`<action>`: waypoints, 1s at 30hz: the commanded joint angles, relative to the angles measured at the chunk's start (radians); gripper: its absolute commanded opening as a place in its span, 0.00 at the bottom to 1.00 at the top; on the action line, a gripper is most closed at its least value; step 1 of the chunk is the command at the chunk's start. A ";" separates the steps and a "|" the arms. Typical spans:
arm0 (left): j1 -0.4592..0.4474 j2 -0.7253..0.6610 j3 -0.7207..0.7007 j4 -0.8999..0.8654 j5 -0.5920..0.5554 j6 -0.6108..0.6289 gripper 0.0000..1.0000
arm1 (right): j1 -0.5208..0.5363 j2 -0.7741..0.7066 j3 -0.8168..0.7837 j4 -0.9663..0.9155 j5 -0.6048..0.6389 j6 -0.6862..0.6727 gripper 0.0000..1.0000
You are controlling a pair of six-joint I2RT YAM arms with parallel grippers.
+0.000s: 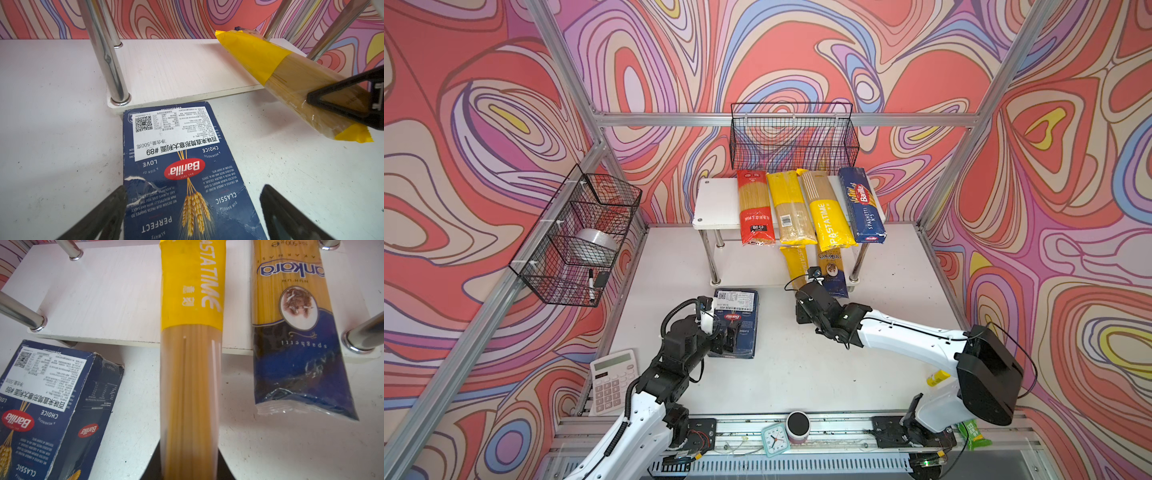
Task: Arrange pasta packages on shelves
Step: Place the pasta bag on the shelf.
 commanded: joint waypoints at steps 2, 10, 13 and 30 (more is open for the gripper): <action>-0.008 -0.008 0.016 -0.012 -0.010 -0.004 1.00 | -0.021 0.004 0.090 0.140 0.051 -0.025 0.00; -0.007 -0.003 0.018 -0.012 -0.008 -0.003 1.00 | -0.061 0.067 0.127 0.158 0.050 -0.048 0.00; -0.007 -0.004 0.017 -0.011 -0.009 -0.004 1.00 | -0.096 0.083 0.116 0.197 -0.005 -0.044 0.00; -0.008 0.011 0.022 -0.009 -0.009 -0.005 1.00 | -0.163 0.232 0.218 0.238 -0.052 -0.049 0.00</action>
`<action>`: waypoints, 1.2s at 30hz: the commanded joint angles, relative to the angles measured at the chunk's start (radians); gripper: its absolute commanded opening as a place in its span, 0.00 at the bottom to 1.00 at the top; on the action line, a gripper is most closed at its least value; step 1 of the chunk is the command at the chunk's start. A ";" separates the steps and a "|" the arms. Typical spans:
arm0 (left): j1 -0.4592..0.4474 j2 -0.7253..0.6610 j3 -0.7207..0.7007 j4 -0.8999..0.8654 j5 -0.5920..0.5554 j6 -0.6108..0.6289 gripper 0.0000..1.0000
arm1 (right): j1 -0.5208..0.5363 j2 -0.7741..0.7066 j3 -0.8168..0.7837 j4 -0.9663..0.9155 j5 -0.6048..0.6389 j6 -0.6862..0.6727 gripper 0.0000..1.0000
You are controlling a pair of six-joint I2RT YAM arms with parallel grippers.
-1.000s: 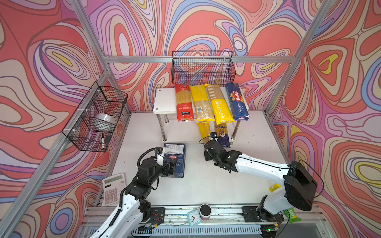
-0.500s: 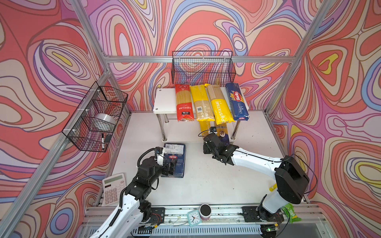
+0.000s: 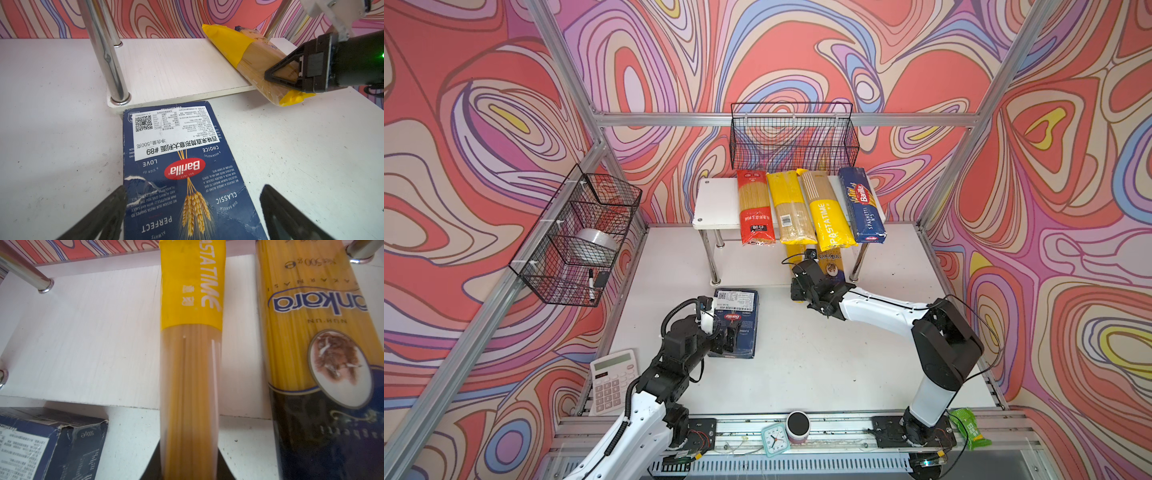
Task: Arrange pasta packages on shelves
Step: Place the pasta bag on the shelf.
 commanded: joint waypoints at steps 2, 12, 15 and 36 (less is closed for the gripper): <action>-0.008 0.006 0.022 -0.010 -0.009 -0.004 1.00 | -0.019 -0.012 0.043 0.130 0.036 -0.003 0.00; -0.008 0.000 0.021 -0.010 -0.008 -0.003 1.00 | -0.035 0.053 0.054 0.129 0.055 0.006 0.00; -0.008 -0.002 0.019 -0.011 -0.008 -0.003 1.00 | -0.036 0.044 0.037 0.136 0.070 0.024 0.00; -0.008 -0.012 0.016 -0.012 -0.008 -0.003 1.00 | -0.036 -0.049 -0.058 0.137 0.027 0.076 0.53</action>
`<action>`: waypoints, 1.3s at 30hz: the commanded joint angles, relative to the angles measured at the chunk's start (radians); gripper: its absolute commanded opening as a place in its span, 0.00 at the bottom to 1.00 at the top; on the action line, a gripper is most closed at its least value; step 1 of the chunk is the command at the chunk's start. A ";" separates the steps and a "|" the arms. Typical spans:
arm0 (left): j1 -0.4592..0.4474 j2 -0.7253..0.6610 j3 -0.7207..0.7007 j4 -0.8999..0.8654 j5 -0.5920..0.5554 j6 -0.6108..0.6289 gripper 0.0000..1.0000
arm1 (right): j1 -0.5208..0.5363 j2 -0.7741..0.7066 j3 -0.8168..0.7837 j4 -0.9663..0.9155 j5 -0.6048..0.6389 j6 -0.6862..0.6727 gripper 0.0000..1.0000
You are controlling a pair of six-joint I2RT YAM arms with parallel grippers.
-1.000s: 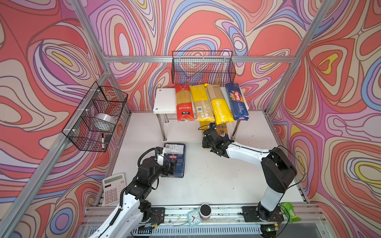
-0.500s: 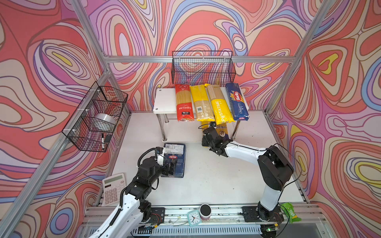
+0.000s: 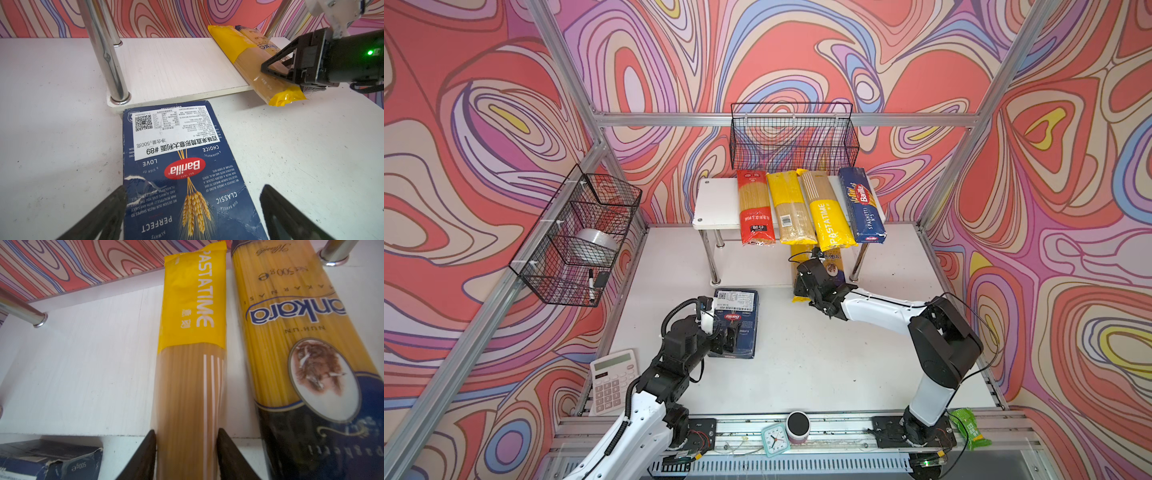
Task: Arrange pasta packages on shelves
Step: Place the pasta bag on the shelf, then rotate the pasta box at the center of the table.
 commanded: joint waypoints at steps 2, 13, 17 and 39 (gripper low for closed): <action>-0.007 -0.013 0.016 -0.013 -0.008 -0.003 1.00 | -0.005 -0.073 -0.026 0.023 -0.002 0.007 0.55; -0.007 -0.014 0.015 -0.012 -0.008 -0.003 1.00 | 0.027 -0.277 -0.217 0.028 -0.092 0.050 0.63; -0.008 -0.013 0.016 -0.012 -0.008 -0.003 1.00 | 0.076 -0.359 -0.262 -0.019 -0.081 0.050 0.64; -0.008 -0.003 0.019 -0.013 -0.036 -0.013 1.00 | 0.432 -0.587 -0.506 -0.039 -0.099 0.138 0.68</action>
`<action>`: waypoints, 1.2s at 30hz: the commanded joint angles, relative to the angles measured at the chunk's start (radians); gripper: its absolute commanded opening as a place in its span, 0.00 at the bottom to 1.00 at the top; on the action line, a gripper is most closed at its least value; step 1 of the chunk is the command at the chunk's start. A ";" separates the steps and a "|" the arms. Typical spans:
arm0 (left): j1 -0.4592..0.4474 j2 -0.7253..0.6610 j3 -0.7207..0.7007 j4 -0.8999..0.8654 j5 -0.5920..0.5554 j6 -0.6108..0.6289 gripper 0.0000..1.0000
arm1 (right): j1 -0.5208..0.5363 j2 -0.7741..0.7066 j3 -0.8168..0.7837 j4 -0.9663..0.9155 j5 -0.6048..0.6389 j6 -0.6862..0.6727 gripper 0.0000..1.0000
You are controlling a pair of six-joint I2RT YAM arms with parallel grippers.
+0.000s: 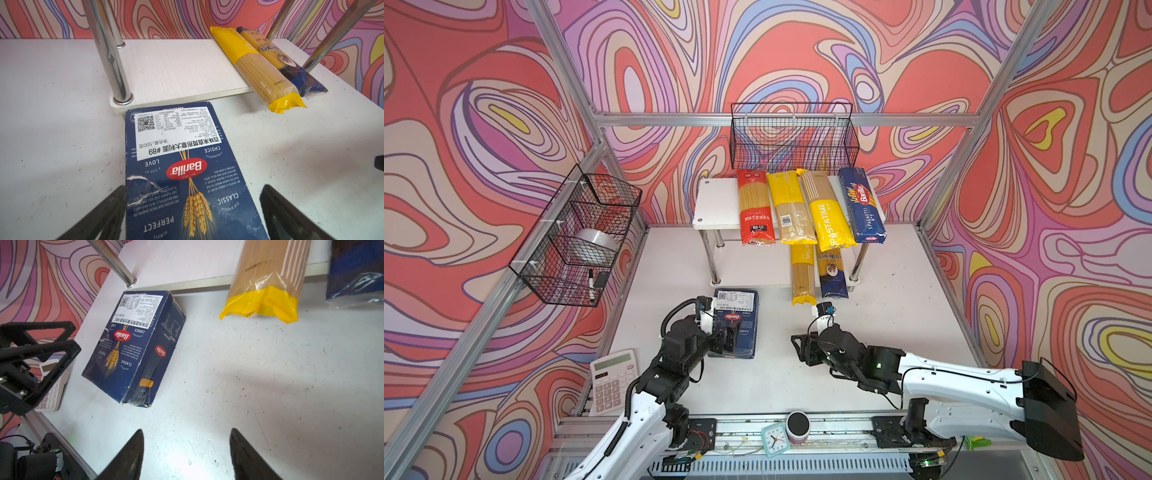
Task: Arrange pasta packages on shelves
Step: Rotate the pasta box at the center of the table.
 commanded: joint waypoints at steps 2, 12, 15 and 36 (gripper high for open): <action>-0.007 0.007 0.022 -0.013 -0.022 -0.010 1.00 | 0.013 0.036 0.004 0.000 -0.050 -0.017 0.68; -0.007 0.005 0.026 -0.029 -0.057 -0.028 1.00 | 0.034 -0.099 -0.054 -0.055 -0.045 -0.004 0.69; -0.008 -0.001 0.026 -0.036 -0.067 -0.033 1.00 | 0.037 -0.144 -0.079 -0.088 -0.037 0.010 0.70; -0.007 0.071 0.158 -0.357 -0.264 -0.251 1.00 | 0.052 -0.074 -0.054 -0.118 -0.022 0.001 0.72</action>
